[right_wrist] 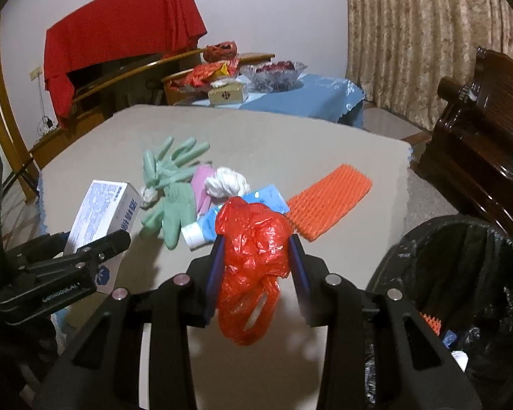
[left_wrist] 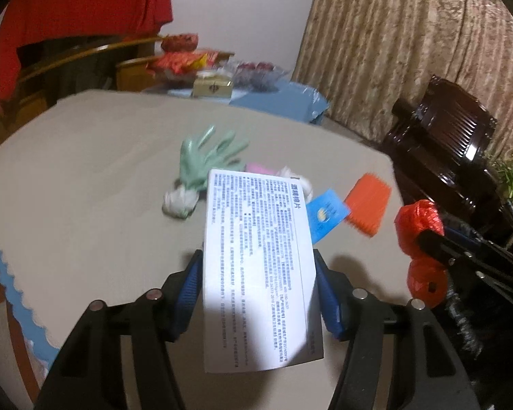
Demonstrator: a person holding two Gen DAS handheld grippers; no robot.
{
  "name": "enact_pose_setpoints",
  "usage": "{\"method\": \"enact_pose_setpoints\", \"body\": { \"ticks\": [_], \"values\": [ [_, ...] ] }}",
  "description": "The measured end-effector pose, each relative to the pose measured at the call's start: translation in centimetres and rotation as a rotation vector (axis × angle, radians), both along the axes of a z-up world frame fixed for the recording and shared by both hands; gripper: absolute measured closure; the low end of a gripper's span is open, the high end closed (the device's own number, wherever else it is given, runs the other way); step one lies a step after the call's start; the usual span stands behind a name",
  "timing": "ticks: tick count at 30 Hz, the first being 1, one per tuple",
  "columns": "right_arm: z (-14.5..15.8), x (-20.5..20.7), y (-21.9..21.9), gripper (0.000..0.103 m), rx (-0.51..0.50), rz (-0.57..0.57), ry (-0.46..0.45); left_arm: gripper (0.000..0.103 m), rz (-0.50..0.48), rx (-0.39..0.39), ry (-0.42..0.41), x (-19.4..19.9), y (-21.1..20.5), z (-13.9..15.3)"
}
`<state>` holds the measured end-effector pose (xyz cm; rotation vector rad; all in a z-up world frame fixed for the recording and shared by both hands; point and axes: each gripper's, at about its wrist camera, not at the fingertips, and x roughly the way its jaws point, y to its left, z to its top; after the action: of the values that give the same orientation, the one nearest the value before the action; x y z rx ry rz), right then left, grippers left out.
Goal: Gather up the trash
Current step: 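Carry the red bag and white box over the bin and open both tools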
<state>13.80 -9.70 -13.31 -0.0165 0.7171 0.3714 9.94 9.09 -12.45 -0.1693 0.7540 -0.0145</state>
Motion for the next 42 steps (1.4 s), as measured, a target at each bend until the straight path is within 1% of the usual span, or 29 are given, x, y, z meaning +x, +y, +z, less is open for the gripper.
{"method": "enact_pose_setpoints", "body": {
  "ticks": [6, 12, 18, 22, 27, 34, 42],
  "values": [
    [2.6, -0.9, -1.5, 0.067, 0.016, -0.028, -0.053, 0.043, -0.044, -0.003, -0.055, 0.2, -1.6, 3.0],
    [5.1, -1.8, -3.8, 0.067, 0.034, -0.071, -0.110, 0.043, -0.109, 0.001, -0.107, 0.4, -4.2, 5.7],
    [7.1, -2.6, -7.5, 0.067, 0.057, -0.146, -0.149, 0.043, -0.185, -0.004, -0.150, 0.6, -7.4, 8.1],
    [7.7, -3.1, -10.3, 0.067, 0.057, -0.204, -0.167, 0.043, -0.241, -0.002, -0.176, 0.8, -10.1, 9.2],
    [7.8, -3.9, -13.8, 0.067, 0.037, -0.275, -0.177, 0.043, -0.310, -0.003, -0.186, 1.1, -13.1, 9.5],
    [6.7, -4.9, -19.0, 0.067, -0.012, -0.392, -0.164, 0.043, -0.407, 0.009, -0.184, 1.2, -17.5, 8.9],
    [4.4, -5.0, -23.5, 0.067, -0.057, -0.495, -0.126, 0.043, -0.528, 0.013, -0.167, 1.8, -23.0, 7.0]
  ]
}}
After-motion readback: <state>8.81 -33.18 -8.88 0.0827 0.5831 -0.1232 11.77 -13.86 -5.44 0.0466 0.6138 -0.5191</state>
